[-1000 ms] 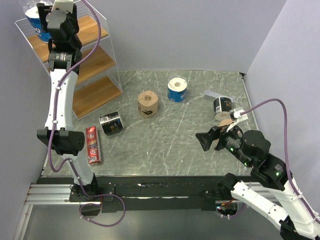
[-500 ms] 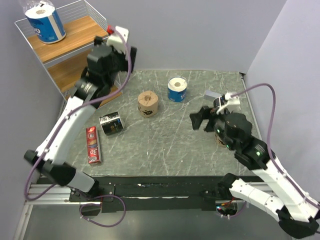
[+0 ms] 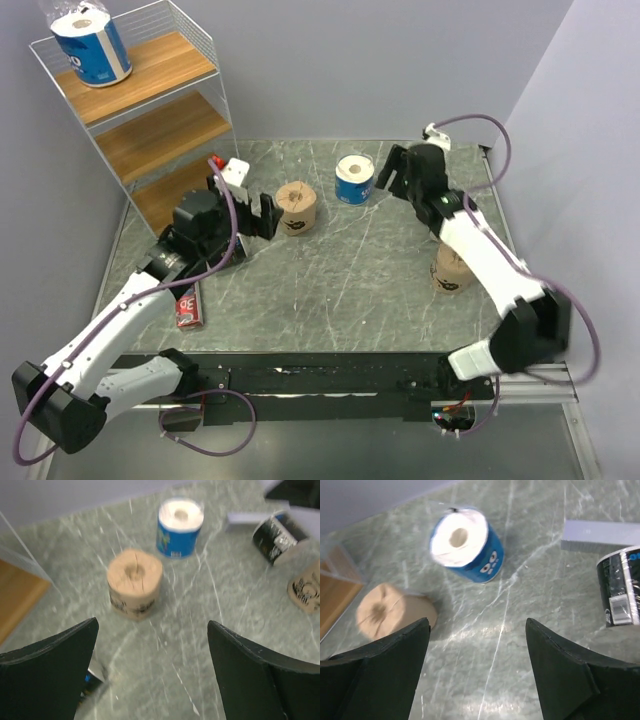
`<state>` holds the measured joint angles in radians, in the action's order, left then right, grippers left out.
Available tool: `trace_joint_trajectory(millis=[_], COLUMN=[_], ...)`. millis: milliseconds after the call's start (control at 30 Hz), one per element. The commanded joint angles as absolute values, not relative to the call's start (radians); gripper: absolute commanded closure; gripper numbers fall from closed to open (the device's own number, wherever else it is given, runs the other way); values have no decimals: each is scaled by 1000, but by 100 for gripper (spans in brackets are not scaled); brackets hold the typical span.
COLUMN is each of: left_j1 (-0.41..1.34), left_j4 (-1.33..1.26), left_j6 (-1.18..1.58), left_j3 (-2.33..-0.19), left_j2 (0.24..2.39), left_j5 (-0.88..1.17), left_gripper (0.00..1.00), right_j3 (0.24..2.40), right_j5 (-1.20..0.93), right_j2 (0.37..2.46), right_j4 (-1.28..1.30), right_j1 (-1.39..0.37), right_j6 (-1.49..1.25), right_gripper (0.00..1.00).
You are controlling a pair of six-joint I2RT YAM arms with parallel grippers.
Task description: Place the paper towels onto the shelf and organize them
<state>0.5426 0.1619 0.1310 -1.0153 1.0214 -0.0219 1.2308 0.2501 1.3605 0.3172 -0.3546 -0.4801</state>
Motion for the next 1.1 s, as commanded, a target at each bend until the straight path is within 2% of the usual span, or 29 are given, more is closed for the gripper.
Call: trace_joint_trajectory(millis=[0, 233, 400, 1067], left_j1=[566, 597, 597, 597], left_j4=[49, 80, 69, 98], left_j6=[216, 210, 192, 198], left_j3=[-1000, -1008, -996, -1019], left_j2=[1002, 1008, 982, 1009], left_j5=[-29, -75, -104, -58], left_gripper=[3, 3, 4, 3], right_j3=[1385, 1777, 1913, 1959], right_j5=[192, 181, 215, 164], right_j2=[1555, 1951, 2074, 2247], right_j4=[250, 394, 434, 413], right_j1=[-307, -290, -281, -281], right_j6=[-554, -546, -545, -569], right_gripper=[18, 19, 21, 23])
